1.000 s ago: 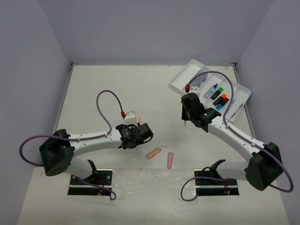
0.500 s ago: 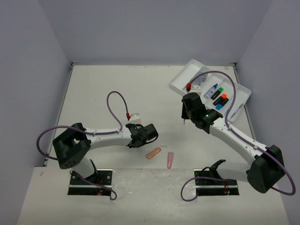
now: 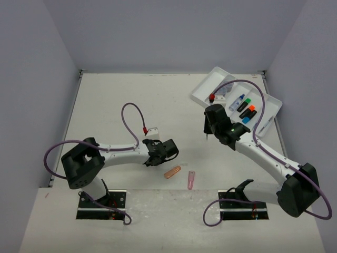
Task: Sort the stationery into containers
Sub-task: Pick up the pen cap from the center of the board.
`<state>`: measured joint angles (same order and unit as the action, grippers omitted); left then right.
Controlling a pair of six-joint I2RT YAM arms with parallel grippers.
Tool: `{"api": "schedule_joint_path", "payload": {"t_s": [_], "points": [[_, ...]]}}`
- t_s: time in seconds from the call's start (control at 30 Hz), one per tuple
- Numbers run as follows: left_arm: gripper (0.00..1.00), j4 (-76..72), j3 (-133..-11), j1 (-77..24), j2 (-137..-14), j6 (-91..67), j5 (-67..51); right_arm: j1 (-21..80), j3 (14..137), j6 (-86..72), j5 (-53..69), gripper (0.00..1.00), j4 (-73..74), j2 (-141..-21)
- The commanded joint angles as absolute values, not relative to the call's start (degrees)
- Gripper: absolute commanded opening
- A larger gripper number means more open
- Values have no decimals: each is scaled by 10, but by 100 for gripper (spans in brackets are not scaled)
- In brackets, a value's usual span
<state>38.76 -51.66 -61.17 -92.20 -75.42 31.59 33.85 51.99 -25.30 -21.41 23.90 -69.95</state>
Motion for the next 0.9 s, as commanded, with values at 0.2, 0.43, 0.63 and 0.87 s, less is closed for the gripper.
{"api": "schedule_joint_path", "payload": {"t_s": [0.2,0.43,0.63,0.87], "points": [[21,371,-518,-613,-942,-764,327,338,513,-246,-213,0,215,-688],[9,372,-506,-613,-941,-766,316,338,512,-245,-211,0,212,-684],[0,425,-534,-605,-866,-741,385,338,500,-244,-169,0,191,-666],[0,289,-616,-485,-727,-454,325,338,417,-205,176,0,11,-561]]}}
